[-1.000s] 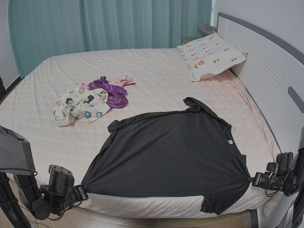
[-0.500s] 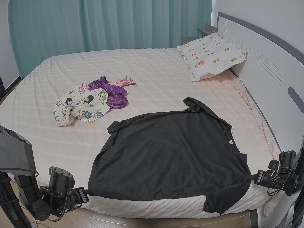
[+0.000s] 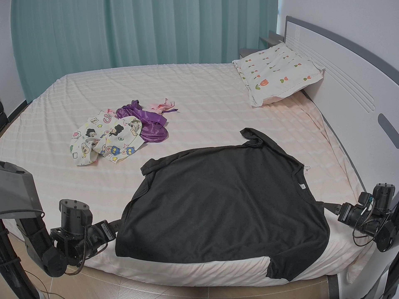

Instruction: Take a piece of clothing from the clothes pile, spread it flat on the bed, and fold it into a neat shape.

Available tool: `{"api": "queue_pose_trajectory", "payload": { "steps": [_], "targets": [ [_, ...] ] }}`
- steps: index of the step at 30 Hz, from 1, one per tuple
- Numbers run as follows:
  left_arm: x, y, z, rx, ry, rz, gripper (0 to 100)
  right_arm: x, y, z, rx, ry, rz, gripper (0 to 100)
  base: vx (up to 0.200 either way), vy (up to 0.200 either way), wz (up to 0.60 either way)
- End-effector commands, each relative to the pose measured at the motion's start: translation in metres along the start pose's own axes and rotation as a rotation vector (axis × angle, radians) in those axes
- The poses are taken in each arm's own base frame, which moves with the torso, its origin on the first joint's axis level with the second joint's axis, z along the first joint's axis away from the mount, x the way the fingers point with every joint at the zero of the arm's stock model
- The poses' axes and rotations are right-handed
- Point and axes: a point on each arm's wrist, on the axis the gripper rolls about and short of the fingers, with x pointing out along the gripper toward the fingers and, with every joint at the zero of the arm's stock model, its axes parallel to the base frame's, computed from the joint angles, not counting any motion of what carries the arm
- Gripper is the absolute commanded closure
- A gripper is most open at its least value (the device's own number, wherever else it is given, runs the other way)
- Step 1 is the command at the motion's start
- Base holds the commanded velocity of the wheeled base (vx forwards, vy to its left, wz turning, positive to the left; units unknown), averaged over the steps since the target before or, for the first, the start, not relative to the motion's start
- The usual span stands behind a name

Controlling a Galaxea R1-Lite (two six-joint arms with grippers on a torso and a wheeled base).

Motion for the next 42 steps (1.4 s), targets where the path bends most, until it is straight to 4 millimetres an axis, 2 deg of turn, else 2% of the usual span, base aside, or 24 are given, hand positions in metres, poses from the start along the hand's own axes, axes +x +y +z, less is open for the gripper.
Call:
{"api": "queue_pose_trajectory", "payload": {
  "steps": [1,6,9,18,21,33,42],
  "targets": [
    [0.007,-0.016,0.023,-0.066,-0.095,-0.065,0,0.004,0.015,0.020,-0.021,-0.091,0.067,0,0.000,0.000,0.00],
    [0.014,-0.026,0.033,-0.123,-0.126,-0.104,0,0.013,0.021,0.027,0.000,-0.110,0.101,0,0.000,0.000,0.00],
    [0.016,-0.030,0.037,-0.181,-0.126,-0.135,0,0.013,0.024,0.027,0.064,-0.103,0.118,0,0.200,0.000,0.00],
    [0.018,-0.024,0.039,-0.216,-0.075,-0.181,0,0.015,0.026,0.024,0.114,-0.087,0.129,0,0.200,0.000,0.00],
    [0.021,-0.022,0.038,-0.217,-0.066,-0.167,0,0.015,0.028,0.022,0.113,-0.075,0.134,0,0.200,0.000,0.00],
    [0.028,-0.021,0.033,-0.250,-0.044,-0.153,0,0.020,0.027,0.016,0.115,-0.043,0.132,0,0.000,0.000,0.00],
    [0.027,-0.021,0.030,-0.247,-0.031,-0.162,0,0.019,0.029,0.012,0.113,-0.027,0.136,0,0.200,0.000,0.00]
  ]
}}
